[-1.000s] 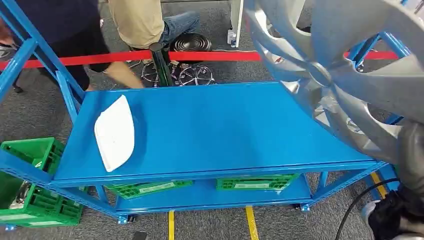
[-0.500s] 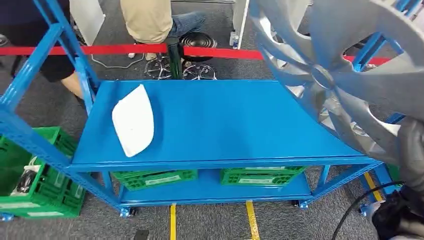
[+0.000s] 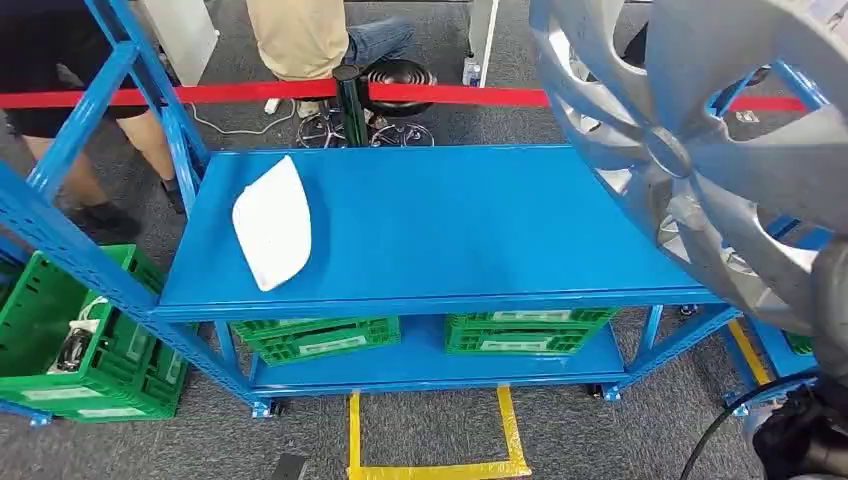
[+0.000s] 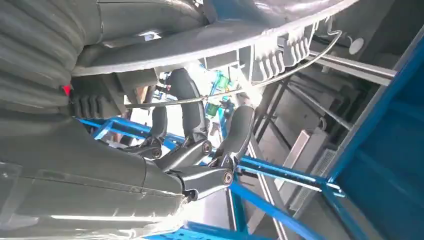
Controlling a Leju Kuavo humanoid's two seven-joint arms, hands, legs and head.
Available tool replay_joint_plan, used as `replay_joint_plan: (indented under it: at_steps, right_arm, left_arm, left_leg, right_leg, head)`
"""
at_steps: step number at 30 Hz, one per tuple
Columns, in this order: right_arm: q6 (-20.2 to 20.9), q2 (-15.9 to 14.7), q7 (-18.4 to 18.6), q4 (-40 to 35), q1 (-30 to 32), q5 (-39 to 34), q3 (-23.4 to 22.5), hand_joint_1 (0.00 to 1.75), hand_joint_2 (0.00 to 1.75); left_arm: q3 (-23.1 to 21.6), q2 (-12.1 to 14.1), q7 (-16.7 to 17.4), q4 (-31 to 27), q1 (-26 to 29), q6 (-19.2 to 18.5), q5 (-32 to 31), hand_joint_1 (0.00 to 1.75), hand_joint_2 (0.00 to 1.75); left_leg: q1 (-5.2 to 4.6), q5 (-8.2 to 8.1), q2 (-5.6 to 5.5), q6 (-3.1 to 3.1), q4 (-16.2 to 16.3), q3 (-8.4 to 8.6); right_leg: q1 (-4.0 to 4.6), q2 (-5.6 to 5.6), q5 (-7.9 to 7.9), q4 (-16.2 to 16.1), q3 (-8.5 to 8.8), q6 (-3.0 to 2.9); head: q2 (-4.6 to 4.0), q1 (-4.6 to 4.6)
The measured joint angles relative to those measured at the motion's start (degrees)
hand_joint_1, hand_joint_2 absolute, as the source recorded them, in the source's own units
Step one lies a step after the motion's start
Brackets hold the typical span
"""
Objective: Take the parts from the cabinet and place them on the table.
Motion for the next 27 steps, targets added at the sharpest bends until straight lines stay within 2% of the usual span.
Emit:
replay_joint_plan:
  at_steps: [1,2,3,5,6,7,9,10,11,12,13,14,15,16,17,18,20,21,22,23,25,26,27]
  right_arm:
    - [0.0,0.0,0.0,0.1,0.0,0.3,0.1,1.75,1.75]
    - [0.0,0.0,0.1,0.1,0.0,0.4,0.2,1.75,1.75]
    - [0.0,0.0,0.2,0.1,0.0,0.4,0.3,1.75,1.75]
    - [-0.1,0.0,0.3,0.2,-0.1,0.5,0.7,1.75,1.75]
    - [-0.1,0.0,0.3,0.2,-0.2,0.5,0.8,1.75,1.75]
    - [-0.2,0.0,0.4,0.2,-0.3,0.6,0.9,1.75,1.75]
    - [-0.2,-0.2,0.4,0.3,-0.7,0.6,1.1,1.75,1.75]
    - [-0.2,-0.2,0.4,0.4,-1.0,0.4,1.2,1.75,1.75]
    - [-0.2,-0.2,0.4,0.5,-1.3,0.0,1.4,1.75,1.75]
    - [-0.2,-0.2,0.3,0.6,-1.4,-0.3,1.5,1.75,1.75]
    - [-0.2,-0.2,-0.2,0.8,-1.6,-0.8,1.7,1.75,1.75]
    - [-0.2,-0.1,-0.7,0.9,-1.6,-1.2,1.9,1.75,1.75]
    - [-0.2,-0.1,-1.1,1.2,-1.6,-1.7,2.2,1.75,1.75]
    - [-0.2,-0.1,-1.5,1.4,-1.5,-1.8,2.3,1.75,1.75]
    - [-0.2,0.0,-1.6,1.6,-1.5,-1.8,2.5,1.75,1.75]
    - [-0.2,0.0,-1.7,1.8,-1.5,-1.8,2.7,1.75,1.75]
    - [-0.2,0.0,-1.9,2.3,-1.6,-2.0,3.1,1.75,1.75]
    - [-0.2,0.0,-1.9,2.4,-1.6,-2.0,3.3,1.75,1.75]
    - [-0.3,0.1,-2.0,2.6,-1.7,-2.0,3.5,1.75,1.75]
    - [-0.3,0.1,-2.1,2.7,-1.7,-2.1,3.5,1.75,1.75]
    - [-0.3,0.2,-2.1,3.2,-1.6,-2.2,3.8,1.75,1.75]
    - [-0.3,0.2,-2.1,3.4,-1.6,-2.2,3.8,1.75,1.75]
    - [-0.3,0.2,-2.1,3.6,-1.6,-2.2,3.8,1.75,1.75]
  left_arm:
    - [0.0,0.1,0.1,0.0,0.0,0.0,0.0,0.0,1.75]
    - [0.0,0.2,0.2,0.0,0.0,0.0,0.0,0.0,1.75]
    - [0.0,0.2,0.3,0.0,0.0,0.0,0.0,0.0,1.75]
    - [0.0,0.4,0.4,0.0,-0.1,0.1,0.0,0.0,1.75]
    - [0.0,0.4,0.5,0.0,-0.3,0.2,0.0,0.0,1.75]
    - [0.0,0.5,0.6,0.0,-0.4,0.2,0.1,0.0,1.75]
    - [0.0,0.9,0.7,0.0,-0.3,0.6,0.3,0.0,1.75]
    - [0.0,1.0,0.6,0.0,-0.2,1.0,0.5,0.0,1.75]
    - [0.1,1.2,0.5,0.0,-0.3,1.2,0.7,0.0,1.75]
    - [0.1,1.4,0.3,0.0,-0.2,1.2,1.2,0.0,1.75]
    - [0.2,1.6,0.0,0.0,-0.2,1.2,1.6,0.0,1.75]
    - [0.3,1.6,-0.2,0.0,0.0,1.2,1.8,0.0,1.75]
    - [0.5,1.8,-0.3,0.0,0.2,1.2,2.0,0.0,1.75]
    - [0.6,1.9,-0.3,0.0,0.5,1.2,2.1,0.0,1.75]
    - [0.7,2.0,-0.3,0.0,0.7,1.2,2.2,0.0,1.75]
    - [0.8,2.1,-0.4,0.0,0.9,1.2,2.2,0.0,1.75]
    - [1.0,2.3,-0.4,0.0,1.0,1.1,2.2,0.0,1.75]
    - [1.0,2.5,-0.4,0.0,0.9,1.2,2.2,0.0,1.75]
    - [1.1,2.7,-0.5,0.0,0.9,1.2,2.2,0.0,1.75]
    - [1.1,2.7,-0.5,0.0,0.9,1.1,2.2,0.0,1.75]
    - [1.1,2.8,-0.5,0.0,1.1,1.2,2.2,0.0,1.75]
    - [1.1,2.8,-0.5,0.0,1.2,1.2,2.2,0.0,1.75]
    - [1.1,2.9,-0.5,0.0,1.1,1.1,2.2,0.0,1.75]
  left_leg:
    - [0.46,-0.63,0.02,-0.54,2.5,-0.6]
    - [0.93,0.3,0.09,-1.04,2.5,-0.02]
    - [1.33,2.06,0.21,-1.51,0.4,1.59]
    - [2.09,5.7,0.56,-2.45,-8.3,7.59]
    - [2.32,4.9,0.7,-2.73,-11.9,9.67]
    - [1.59,5.1,0.47,-2.14,-12.7,10.16]
    - [1.33,5.29,0.55,-1.24,-13.1,9.55]
    - [0.92,5.86,0.53,-0.43,-13.6,9.54]
    - [1.42,6.68,0.55,0.81,-14.6,9.46]
    - [1.47,7.22,0.62,1.34,-14.7,8.97]
    - [1.48,7.61,0.64,1.89,-14.7,8.51]
    - [1.44,7.98,0.66,1.97,-14.7,8.12]
    - [1.41,8.37,0.67,1.95,-14.7,7.62]
    - [1.41,8.76,0.7,1.86,-14.6,7.1]
    - [1.49,9.08,0.72,1.67,-14.6,6.63]
    - [1.67,9.36,0.74,1.36,-14.5,6.21]
    - [2.25,9.86,0.74,0.58,-14.1,5.48]
    - [2.07,10.02,0.74,0.08,-13.8,5.13]
    - [2.06,10.28,0.84,-0.38,-13.6,4.45]
    - [1.97,10.76,0.85,-0.91,-13.5,4.36]
    - [2.03,11.52,1.0,-1.88,-13.7,4.14]
    - [2.17,11.57,1.11,-2.33,-13.6,3.79]
    - [2.35,9.61,1.06,-2.33,-12.7,3.24]
  right_leg:
    - [-0.24,-0.02,0.33,0.2,-0.64,0.27]
    - [-0.56,-0.04,0.57,0.6,-1.35,0.64]
    - [-0.88,-0.05,0.71,1.1,-2.02,0.87]
    - [-1.56,-0.03,0.76,2.4,-3.23,1.53]
    - [-1.69,-0.05,0.68,3.1,-3.77,2.02]
    - [-1.73,-0.05,0.74,3.6,-4.43,2.63]
    - [-2.03,-0.01,1.59,3.3,-4.5,3.58]
    - [-2.23,-0.05,2.29,2.5,-4.42,4.18]
    - [-2.39,0.01,2.11,2.5,-4.86,4.5]
    - [-2.34,0.16,0.56,3.1,-5.27,4.61]
    - [-2.32,0.28,-2.72,6.2,-6.06,4.58]
    - [-2.35,0.38,-5.65,10.3,-7.18,4.67]
    - [-2.34,0.49,-8.15,15.1,-8.5,4.8]
    - [-2.35,0.54,-9.42,18.5,-9.18,4.95]
    - [-2.4,0.52,-9.04,19.0,-8.64,5.08]
    - [-2.51,0.51,-7.58,17.3,-7.05,5.21]
    - [-2.95,0.51,-3.36,7.9,-1.23,5.83]
    - [-3.42,0.63,-2.71,2.8,1.71,6.4]
    - [-2.77,1.41,-3.41,1.1,2.71,6.1]
    - [-2.85,1.37,-3.05,1.7,1.94,5.32]
    - [-2.56,1.4,-2.95,2.5,1.01,4.65]
    - [-2.54,1.27,-2.55,2.4,0.52,3.84]
    - [-2.57,0.89,-2.1,2.4,-0.01,3.03]
  head:
    - [0.0,-0.22]
    - [0.0,-0.39]
    - [0.0,-0.57]
    - [0.0,-0.96]
    - [0.0,-1.27]
    - [0.0,-1.73]
    - [0.0,-1.35]
    - [0.0,-1.11]
    - [0.0,-1.42]
    - [0.0,-1.42]
    - [0.0,-0.81]
    - [0.0,-0.06]
    - [0.0,0.2]
    - [0.0,0.39]
    - [0.0,0.5]
    - [0.0,0.59]
    - [0.0,0.79]
    - [0.0,0.96]
    - [0.0,1.75]
    - [0.0,1.7]
    - [0.0,1.09]
    - [0.0,0.87]
    - [0.0,0.33]
